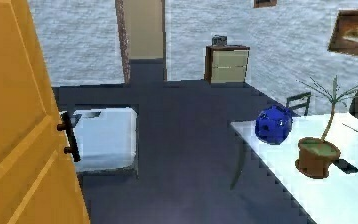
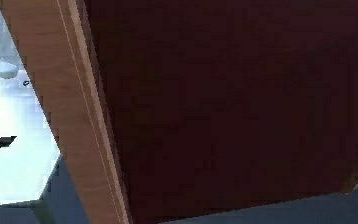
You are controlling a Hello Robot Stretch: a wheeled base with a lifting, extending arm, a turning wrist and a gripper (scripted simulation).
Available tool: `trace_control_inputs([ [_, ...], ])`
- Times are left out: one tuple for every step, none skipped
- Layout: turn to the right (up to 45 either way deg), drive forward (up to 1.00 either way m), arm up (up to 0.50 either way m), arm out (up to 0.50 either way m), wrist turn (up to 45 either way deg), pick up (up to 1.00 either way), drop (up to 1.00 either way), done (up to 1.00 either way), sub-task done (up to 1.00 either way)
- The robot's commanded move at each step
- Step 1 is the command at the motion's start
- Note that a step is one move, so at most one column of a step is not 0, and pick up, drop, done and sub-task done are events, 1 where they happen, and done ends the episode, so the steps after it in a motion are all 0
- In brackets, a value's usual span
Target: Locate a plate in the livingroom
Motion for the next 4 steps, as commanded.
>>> trace_control_inputs([
  [0.0,1.0,0.0,0.0,0.0,0.0,0.0,0.0,0.0],
  [0.0,0.5,0.0,0.0,0.0,0.0,0.0,0.0,0.0],
  [-12.0,0.0,0.0,0.0,0.0,0.0,0.0,0.0,0.0],
  [0.0,1.0,0.0,0.0,0.0,0.0,0.0,0.0,0.0],
])
